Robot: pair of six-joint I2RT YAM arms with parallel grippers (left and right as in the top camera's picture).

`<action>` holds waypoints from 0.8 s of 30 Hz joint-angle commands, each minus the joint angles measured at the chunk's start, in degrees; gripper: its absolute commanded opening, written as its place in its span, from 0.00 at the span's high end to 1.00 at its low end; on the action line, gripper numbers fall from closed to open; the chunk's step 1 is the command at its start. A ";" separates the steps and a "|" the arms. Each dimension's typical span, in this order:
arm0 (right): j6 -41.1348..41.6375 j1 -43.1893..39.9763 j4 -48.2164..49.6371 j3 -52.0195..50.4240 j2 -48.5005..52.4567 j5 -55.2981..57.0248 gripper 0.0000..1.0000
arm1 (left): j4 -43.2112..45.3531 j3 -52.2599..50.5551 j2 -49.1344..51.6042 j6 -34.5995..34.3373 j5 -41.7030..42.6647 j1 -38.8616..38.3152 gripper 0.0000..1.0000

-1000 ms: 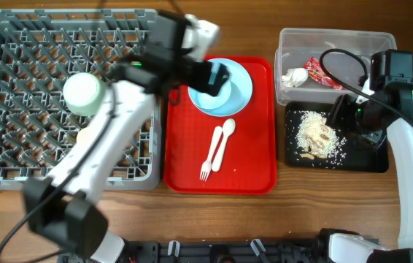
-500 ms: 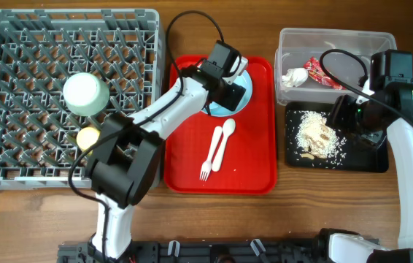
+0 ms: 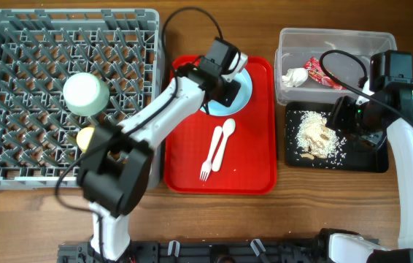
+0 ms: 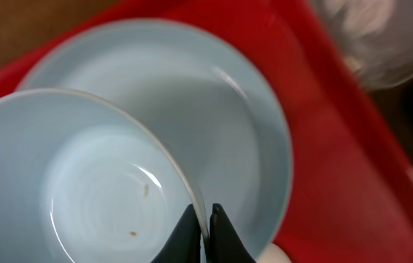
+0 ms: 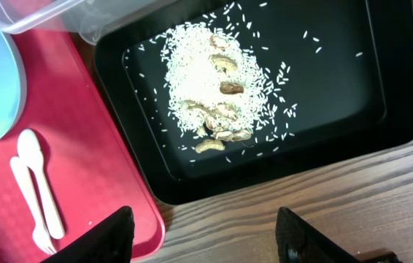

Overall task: Sort waste into correct bins and load items into the dishwasher rack
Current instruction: 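Carry the light-blue bowl to the rack and release it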

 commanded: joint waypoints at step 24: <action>0.79 -0.24 -0.07 1.11 -0.42 1.36 0.37 | -1.86 1.18 2.58 -8.81 75.36 50.58 0.96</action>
